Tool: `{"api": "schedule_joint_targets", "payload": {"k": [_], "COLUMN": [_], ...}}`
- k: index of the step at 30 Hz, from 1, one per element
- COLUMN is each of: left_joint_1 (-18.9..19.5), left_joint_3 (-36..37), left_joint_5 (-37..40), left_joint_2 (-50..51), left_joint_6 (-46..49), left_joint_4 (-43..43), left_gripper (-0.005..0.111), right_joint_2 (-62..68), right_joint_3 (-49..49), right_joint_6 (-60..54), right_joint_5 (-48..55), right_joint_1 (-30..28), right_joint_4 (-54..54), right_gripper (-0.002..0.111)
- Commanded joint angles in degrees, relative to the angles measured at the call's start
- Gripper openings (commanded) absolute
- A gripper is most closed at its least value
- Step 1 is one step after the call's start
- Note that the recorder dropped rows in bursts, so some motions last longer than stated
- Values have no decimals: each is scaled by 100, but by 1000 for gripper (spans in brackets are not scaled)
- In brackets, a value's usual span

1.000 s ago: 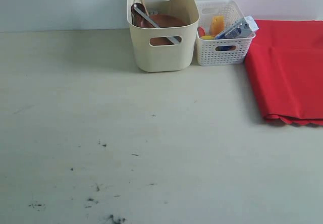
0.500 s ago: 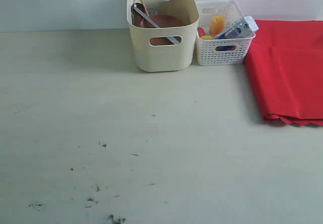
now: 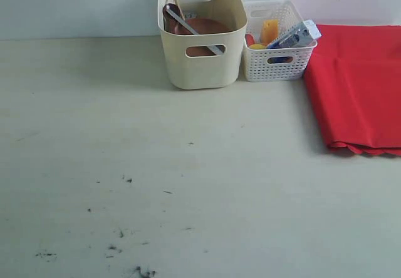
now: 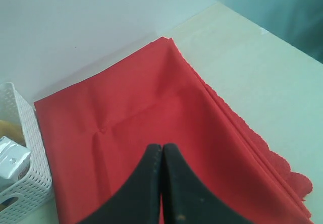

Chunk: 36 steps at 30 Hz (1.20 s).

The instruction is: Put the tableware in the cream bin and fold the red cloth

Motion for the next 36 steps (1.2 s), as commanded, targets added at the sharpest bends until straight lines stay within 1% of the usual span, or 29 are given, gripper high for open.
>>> {"api": "schedule_joint_targets", "payload": {"k": [1,2,5,7,11,36], "left_joint_1": [37,163,285,287,123,125], "left_joint_3": [15,15,15,15,15,15], "left_joint_5": [50,50,50,134,213,238], "left_joint_2": [-28,-28,-28,-28,-28,-28], "left_joint_6": [-38,-38,-38,-48,-21,-21], "left_joint_4": [74,117,126,126,126,126], "left_gripper": [3,3,3,3,3,3], "right_joint_2": [-35,-35,-35,-35,-35,-35], "right_joint_3": [11,11,11,11,11,11], "right_joint_6": [9,9,9,9,8,8], "right_joint_5": [-35,-35,-35,-35,-48,-48], "right_joint_1": [15,15,15,15,15,15], "right_joint_4": [-6,-6,-6,-6,-6,-6], "right_gripper": [0,0,0,0,0,0]}}
